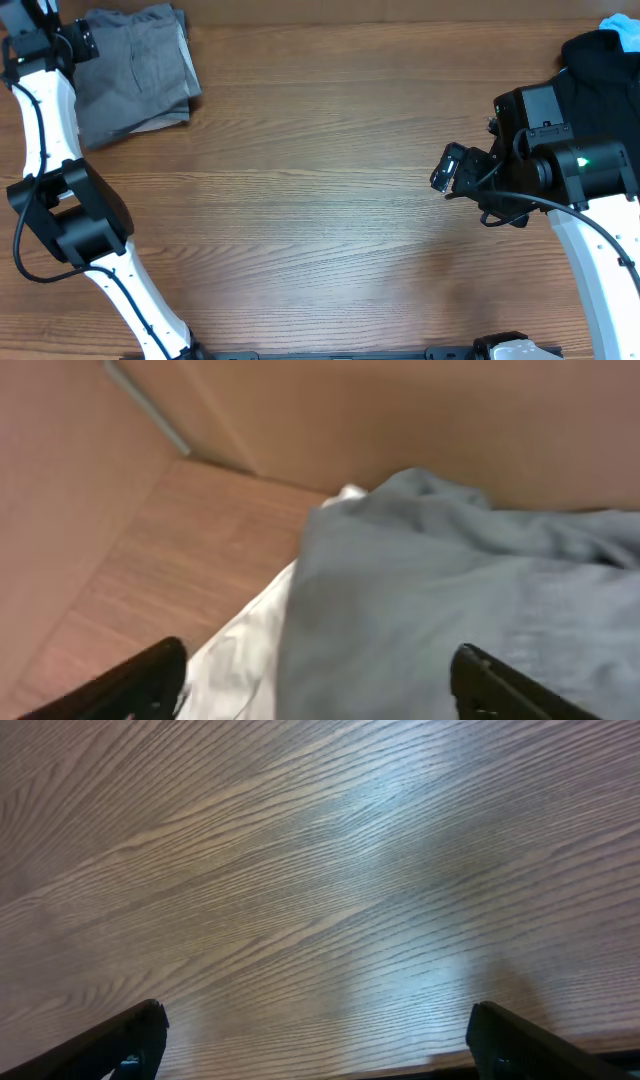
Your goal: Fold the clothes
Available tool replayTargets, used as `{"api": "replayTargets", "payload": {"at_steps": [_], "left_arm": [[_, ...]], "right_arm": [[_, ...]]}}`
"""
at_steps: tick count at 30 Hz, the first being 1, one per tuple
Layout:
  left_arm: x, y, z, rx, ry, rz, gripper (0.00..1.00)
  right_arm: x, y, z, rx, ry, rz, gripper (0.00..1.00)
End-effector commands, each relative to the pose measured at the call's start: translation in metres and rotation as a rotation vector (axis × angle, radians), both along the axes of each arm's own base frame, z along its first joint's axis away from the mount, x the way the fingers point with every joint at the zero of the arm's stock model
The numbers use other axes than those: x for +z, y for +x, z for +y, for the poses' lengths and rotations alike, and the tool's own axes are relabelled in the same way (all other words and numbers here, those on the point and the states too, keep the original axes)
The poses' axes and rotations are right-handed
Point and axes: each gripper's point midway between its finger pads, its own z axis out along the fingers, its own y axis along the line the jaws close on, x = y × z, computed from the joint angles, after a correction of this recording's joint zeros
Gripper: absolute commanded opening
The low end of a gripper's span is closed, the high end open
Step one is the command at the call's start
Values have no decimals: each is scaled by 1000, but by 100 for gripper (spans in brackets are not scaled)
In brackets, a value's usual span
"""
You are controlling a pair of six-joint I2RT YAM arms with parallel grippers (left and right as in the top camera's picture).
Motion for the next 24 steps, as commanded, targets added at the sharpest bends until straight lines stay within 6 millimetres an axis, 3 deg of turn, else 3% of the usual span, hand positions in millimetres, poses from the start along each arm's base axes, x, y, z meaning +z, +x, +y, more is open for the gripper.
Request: {"api": "replayTargets", "payload": {"at_steps": [1,5,9,13,15,20,24], "left_arm": [[-21,-5,10,38,-4,51,88],[-14,-7,-2,17,-35,59,79],[-16,1,-41,-79,-171,41,60],[-22,9,-62,-63,-255,20,34],[-20,15,-68,-66,-248,0,16],[-22,28,-73,-72,-226,-34,10],[-64,30,-74,-71,-261,22,12]], "right_arm": [[5,1,-2,-14,-5,-16,100],[5,2,-2,-14,-4,-18,100],[5,2,-2,-14,-4,-17,100],[5,1,-3,-9,-6,-17,100],[5,1,-3,1,-9,-16,100],[4,0,-4,10,-19,-15,100],[4,2,-6,5,-33,-23,100]]}}
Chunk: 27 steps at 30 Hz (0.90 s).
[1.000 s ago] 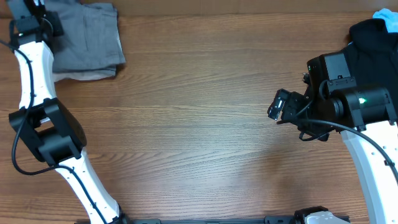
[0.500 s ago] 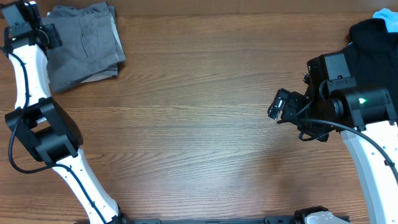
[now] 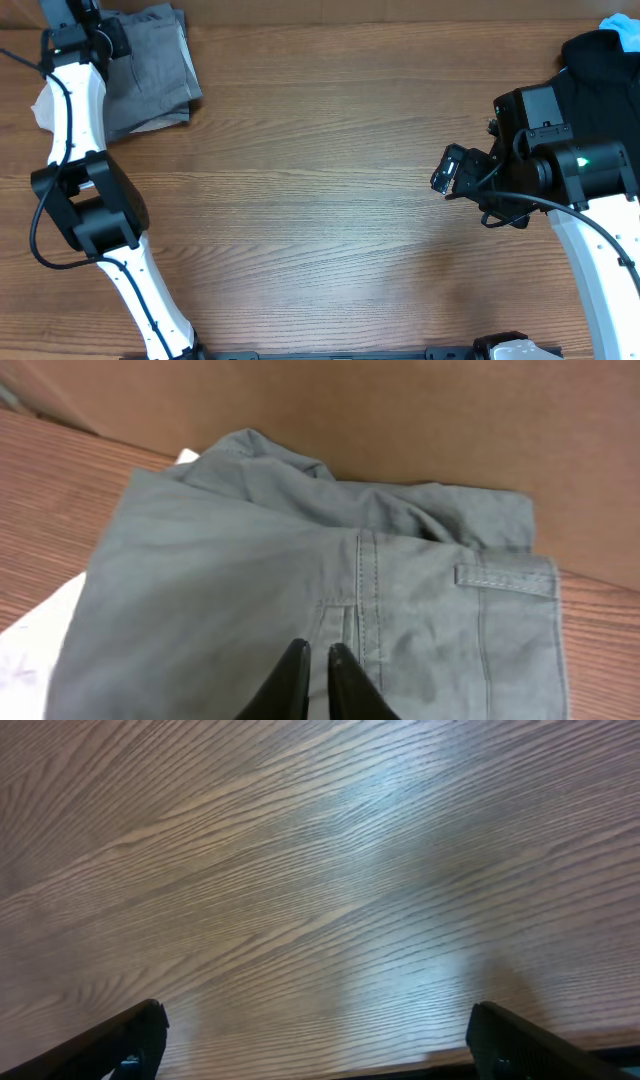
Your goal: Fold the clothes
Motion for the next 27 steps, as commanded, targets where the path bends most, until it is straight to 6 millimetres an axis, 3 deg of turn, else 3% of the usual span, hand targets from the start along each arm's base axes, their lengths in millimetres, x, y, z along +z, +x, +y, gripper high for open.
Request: {"api": "replayTargets", "payload": {"at_steps": [1,7,10,13,17,22,24,27], "left_arm": [[-53,1,2,9,-58,71,13],[-127,-12,2,25,-90,213,15],[-136,-18,4,36,-92,247,13],[-116,-15,4,35,-85,222,13],[-58,-4,-6,-6,-90,128,9],[18,8,-39,-73,-140,-17,17],[31,12,-52,-101,-141,-43,18],[30,15,-68,-117,-131,-39,20]], "right_arm": [[5,4,-5,-2,-25,-29,100],[5,2,-5,-1,-26,-24,100],[4,1,-6,-1,-28,-16,100],[4,1,-6,-2,-30,-18,100],[4,1,-8,-4,-38,-20,100],[4,1,-8,-4,-38,-20,100],[4,2,-8,-4,-38,-22,100],[4,2,-8,3,-40,-23,100]]}}
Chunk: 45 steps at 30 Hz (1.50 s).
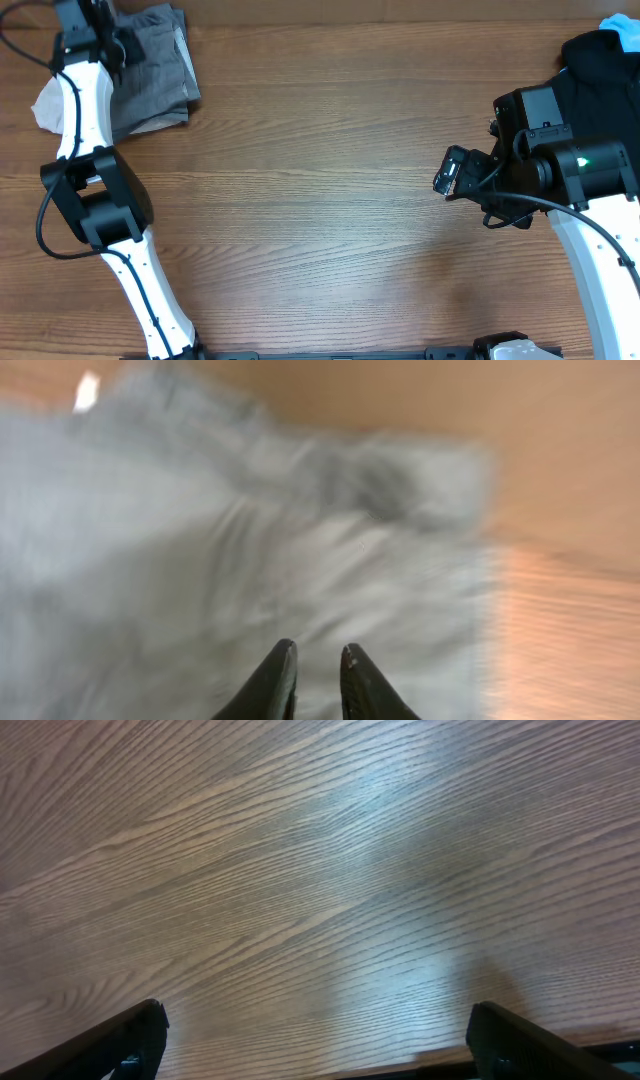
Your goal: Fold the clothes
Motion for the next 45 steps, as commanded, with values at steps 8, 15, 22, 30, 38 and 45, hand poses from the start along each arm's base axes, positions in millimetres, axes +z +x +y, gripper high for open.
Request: {"api": "replayTargets", "payload": {"at_steps": [8,15,22,30,38,45], "left_arm": [[-20,20,-48,-57,0,2,23],[-88,13,-43,-35,-4,123,26],[-57,15,-56,-82,-39,78,31],[77,-22,-73,-124,-58,-9,34],[86,-96,-86,-115,-107,215,29],[19,-125,-78,-57,-104,447,20]], "right_arm": [[4,0,-7,-3,-34,-13,100],[4,-1,-7,-2,-36,-9,100],[3,-4,-8,-3,-37,1,100],[2,-8,-8,-2,-40,20,100],[2,-9,-9,-2,-41,24,100],[1,-12,-9,-2,-43,35,100]]}}
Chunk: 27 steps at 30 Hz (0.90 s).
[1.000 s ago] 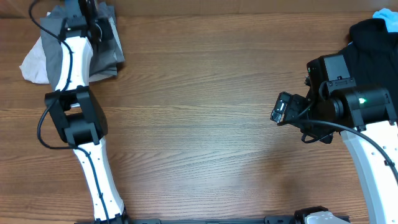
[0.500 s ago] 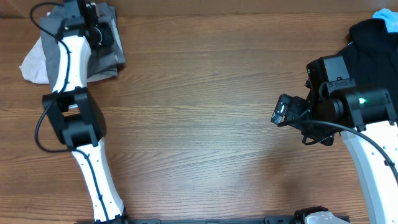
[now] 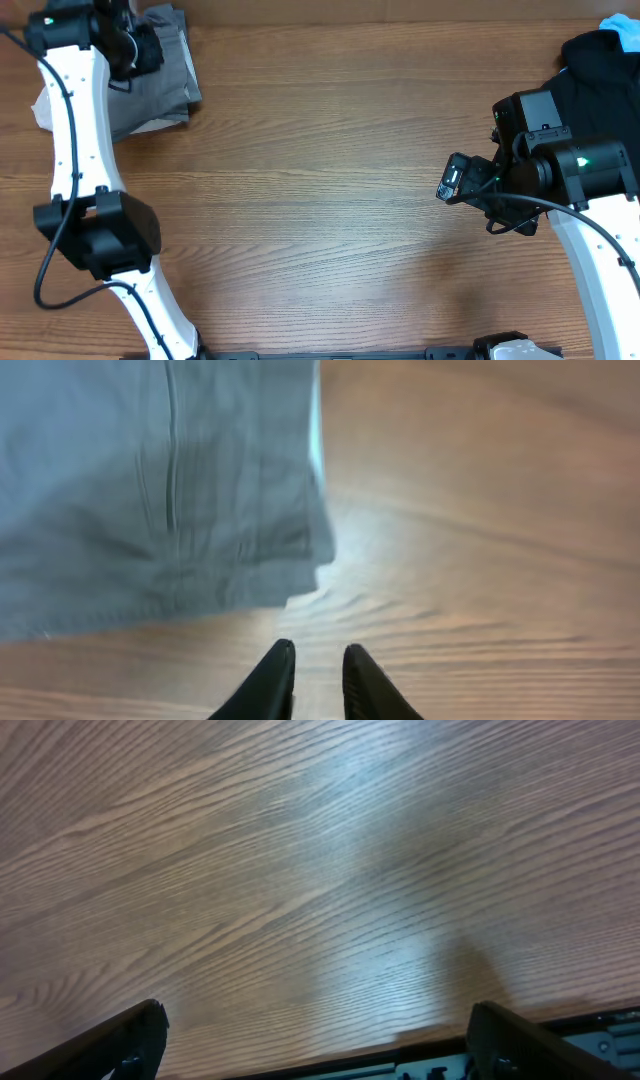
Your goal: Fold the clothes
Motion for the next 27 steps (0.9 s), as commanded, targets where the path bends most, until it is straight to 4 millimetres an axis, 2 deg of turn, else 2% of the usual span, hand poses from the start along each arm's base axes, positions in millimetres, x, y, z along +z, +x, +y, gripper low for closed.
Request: {"api": "replayTargets", "payload": {"at_steps": [1,4,10,12,14,17,20,21,22,23,27], "left_arm": [[-57,-4,13,40,42,127,20],[-89,-5,25,67,88,182,18],[-158,-20,35,111,49,334,14],[-171,-22,39,124,41,361,8],[-173,-23,42,130,35,362,4],[-159,-19,39,126,11,334,4],[-134,-14,30,107,-29,285,4],[-122,-13,28,104,-33,263,4],[-102,-11,26,99,-31,225,4],[-95,-11,26,98,-28,211,4],[-32,-5,25,95,0,68,4]], "right_arm": [[5,0,-3,1,-9,-15,100],[4,-2,-3,1,-11,-4,100],[4,-2,-3,1,-11,-3,100],[4,-2,-3,1,-11,-4,100],[4,-2,-3,1,-11,-5,100],[4,-1,-3,1,-10,-11,100],[5,2,-2,1,-8,-20,100],[5,2,-2,1,-7,-23,100],[5,2,-2,1,-7,-24,100],[5,2,-2,1,-7,-24,100],[5,2,-2,1,-7,-24,100]]}}
